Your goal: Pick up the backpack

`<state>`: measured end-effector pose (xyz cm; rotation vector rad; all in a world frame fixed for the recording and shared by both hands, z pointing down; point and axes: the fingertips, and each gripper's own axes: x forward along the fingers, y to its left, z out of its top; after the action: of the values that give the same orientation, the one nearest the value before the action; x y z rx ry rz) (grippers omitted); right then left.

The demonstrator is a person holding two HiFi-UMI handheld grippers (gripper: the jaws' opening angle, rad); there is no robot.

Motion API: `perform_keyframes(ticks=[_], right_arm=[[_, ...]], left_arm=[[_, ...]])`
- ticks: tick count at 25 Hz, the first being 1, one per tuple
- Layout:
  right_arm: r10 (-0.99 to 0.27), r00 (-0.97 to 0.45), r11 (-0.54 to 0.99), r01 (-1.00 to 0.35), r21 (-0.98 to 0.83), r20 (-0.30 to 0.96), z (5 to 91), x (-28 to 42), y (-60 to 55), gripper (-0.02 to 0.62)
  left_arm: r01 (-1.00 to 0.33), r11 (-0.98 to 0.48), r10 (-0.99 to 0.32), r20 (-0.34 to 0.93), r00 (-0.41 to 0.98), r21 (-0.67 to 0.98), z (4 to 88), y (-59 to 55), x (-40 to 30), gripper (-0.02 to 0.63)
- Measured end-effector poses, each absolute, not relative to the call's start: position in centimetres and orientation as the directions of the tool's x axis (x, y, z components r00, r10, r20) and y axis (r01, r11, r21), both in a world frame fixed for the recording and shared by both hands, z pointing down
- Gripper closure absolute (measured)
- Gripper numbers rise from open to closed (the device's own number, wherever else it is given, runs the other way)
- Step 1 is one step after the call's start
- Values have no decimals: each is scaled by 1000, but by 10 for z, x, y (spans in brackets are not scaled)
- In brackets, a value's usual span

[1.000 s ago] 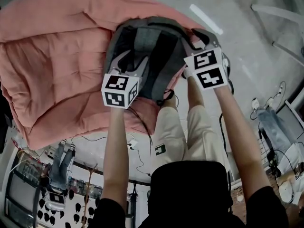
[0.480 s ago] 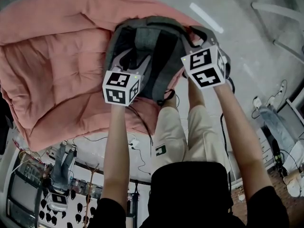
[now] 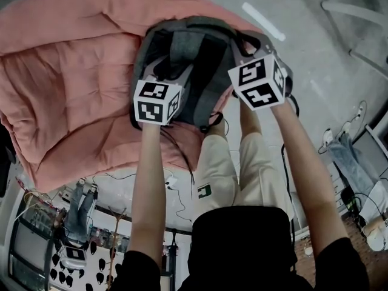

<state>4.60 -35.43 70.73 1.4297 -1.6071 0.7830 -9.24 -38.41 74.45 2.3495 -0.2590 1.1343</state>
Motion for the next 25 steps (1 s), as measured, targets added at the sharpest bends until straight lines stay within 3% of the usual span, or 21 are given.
perform_keyframes(ticks=[6,25], right_arm=[[-477,-6,156,-985,78,879,702,47,-355,543],[-491,-1,146,-986,81,871,689,40,-344,552]], left_arm=[[-370,-855,52,769,637,364,734,-380,-92,383],[-359,-847,44,724,688,392,704,-369,-99,513]])
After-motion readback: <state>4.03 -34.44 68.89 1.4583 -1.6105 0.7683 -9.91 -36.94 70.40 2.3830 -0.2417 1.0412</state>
